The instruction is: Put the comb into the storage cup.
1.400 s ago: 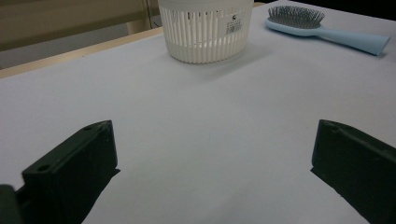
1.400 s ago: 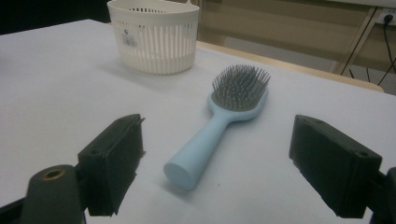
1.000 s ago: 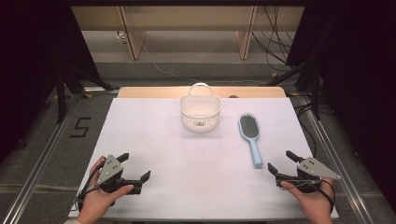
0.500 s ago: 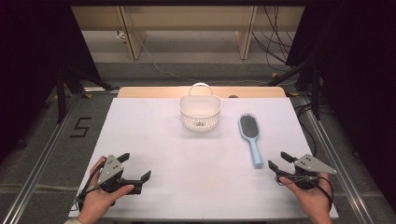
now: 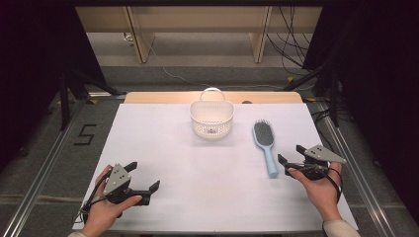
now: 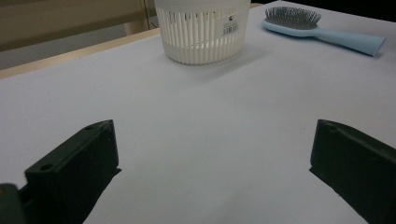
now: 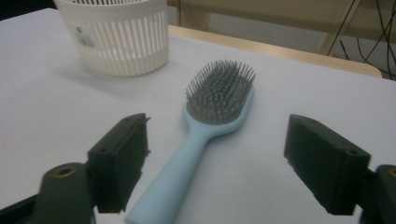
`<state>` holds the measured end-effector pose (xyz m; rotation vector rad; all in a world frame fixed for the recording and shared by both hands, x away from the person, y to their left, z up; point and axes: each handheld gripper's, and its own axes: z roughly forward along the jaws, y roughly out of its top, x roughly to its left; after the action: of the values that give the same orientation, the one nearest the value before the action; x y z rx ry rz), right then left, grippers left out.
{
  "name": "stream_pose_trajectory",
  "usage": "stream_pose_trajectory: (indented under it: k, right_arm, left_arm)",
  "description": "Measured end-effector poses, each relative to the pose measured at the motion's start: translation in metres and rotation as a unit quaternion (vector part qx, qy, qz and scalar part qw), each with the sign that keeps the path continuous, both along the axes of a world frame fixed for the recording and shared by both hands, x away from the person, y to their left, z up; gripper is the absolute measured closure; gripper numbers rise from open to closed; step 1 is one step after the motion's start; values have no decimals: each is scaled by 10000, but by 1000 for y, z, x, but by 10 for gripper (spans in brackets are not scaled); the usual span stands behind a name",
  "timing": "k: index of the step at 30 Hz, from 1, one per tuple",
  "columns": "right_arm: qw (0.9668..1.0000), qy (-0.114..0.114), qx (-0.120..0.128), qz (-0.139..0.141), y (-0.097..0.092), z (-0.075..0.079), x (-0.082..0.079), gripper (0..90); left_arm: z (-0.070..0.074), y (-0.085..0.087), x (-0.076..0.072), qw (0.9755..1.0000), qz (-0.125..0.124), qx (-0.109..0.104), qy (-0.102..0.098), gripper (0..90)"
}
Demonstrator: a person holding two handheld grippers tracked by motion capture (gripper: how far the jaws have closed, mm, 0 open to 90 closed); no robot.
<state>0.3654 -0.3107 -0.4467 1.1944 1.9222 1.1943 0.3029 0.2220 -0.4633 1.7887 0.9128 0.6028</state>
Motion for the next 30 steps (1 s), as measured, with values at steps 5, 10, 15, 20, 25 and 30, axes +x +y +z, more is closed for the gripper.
stream_pose_trajectory:
  k: [5,10,15,20,25,30]
  right_arm:
    - [9997,196,87,-113,7,1,15,122]
    - [9993,367,71,-66,17,1,31,96]
    - [9985,535,-76,-42,24,0,39,130]
    - [9962,831,-264,0,30,1,49,161]
    - [9863,1578,-399,-251,35,1,60,199]
    - [9703,2325,-558,-355,43,-2,73,251]
  left_arm:
    - [0,0,0,10000,-5,7,-35,12]
    - [0,0,0,10000,-16,18,-9,12]
    - [0,0,0,10000,-8,9,-27,16]
    - [0,0,0,10000,-14,27,-35,18]
    - [0,0,0,10000,-2,21,-20,22]
    - [0,0,0,10000,-4,7,-13,25]
